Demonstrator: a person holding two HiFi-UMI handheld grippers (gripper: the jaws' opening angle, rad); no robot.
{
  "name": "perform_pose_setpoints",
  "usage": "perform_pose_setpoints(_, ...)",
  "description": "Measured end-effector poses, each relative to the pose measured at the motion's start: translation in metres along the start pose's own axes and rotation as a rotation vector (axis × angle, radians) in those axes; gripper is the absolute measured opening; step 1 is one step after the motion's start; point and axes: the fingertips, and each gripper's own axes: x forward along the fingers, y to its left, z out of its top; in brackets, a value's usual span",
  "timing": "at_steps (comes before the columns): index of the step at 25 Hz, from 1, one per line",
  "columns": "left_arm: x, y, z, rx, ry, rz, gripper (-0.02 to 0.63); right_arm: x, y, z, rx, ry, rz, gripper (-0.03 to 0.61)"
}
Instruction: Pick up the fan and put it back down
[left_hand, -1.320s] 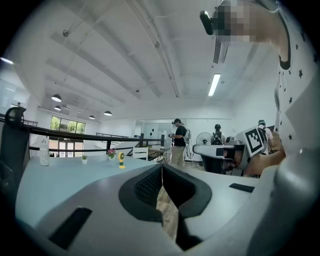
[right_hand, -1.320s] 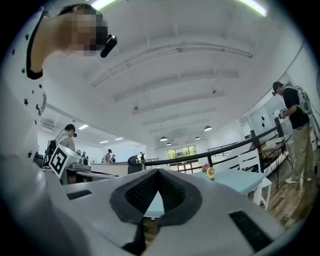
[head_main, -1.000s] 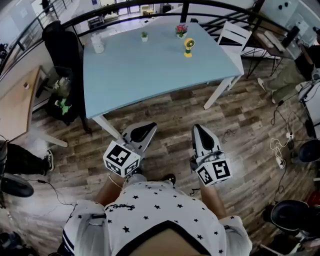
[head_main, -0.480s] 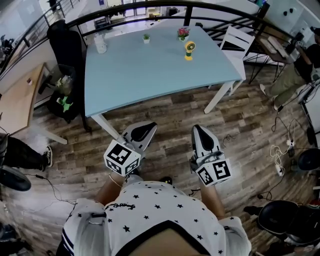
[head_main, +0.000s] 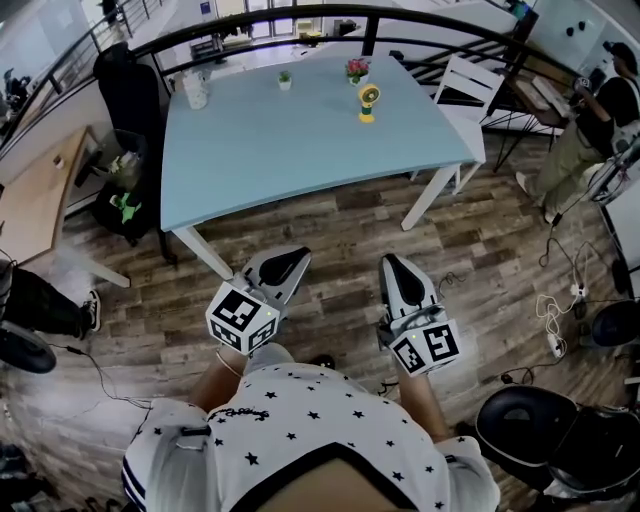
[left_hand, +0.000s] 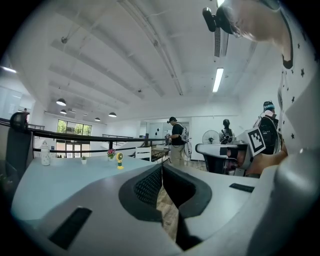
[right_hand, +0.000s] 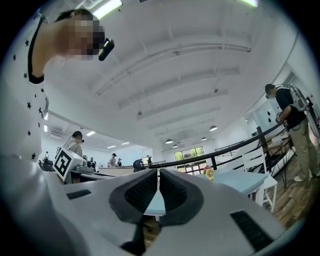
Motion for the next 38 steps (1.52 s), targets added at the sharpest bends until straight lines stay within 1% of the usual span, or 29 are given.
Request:
perform_pose_setpoints(7,0.000,-0.003,-0.006,0.001,0.020,-0.006,0.028,-0.009,-0.008,-0.008,0.016,0.014,-0.030,0.020)
perform_pose_setpoints(12,0.010,0.000,-0.010,-0.009,0.025,-0.019,0.028,-0.009,-0.017,-0.013,0.021,0.028,-0.050,0.025)
perform_pose_setpoints(16,0.030,0.009,-0.006,-0.009,0.019,-0.050,0.028,0.000,-0.029,-0.011,0.010,0.038,-0.077,0.031)
perform_pose_setpoints(24,0.078,0.033,0.003,-0.006,-0.020,-0.112,0.028,0.028,-0.064,-0.011,-0.013,0.053,-0.120,0.044)
perform_pose_setpoints(29,0.103,0.060,0.005,-0.018,-0.032,-0.114,0.028,0.058,-0.087,-0.008,-0.034,0.058,-0.135,0.063)
perform_pose_setpoints(38,0.131,0.129,0.011,-0.047,-0.036,-0.048,0.028,0.130,-0.116,-0.008,-0.039,0.086,-0.107,0.074)
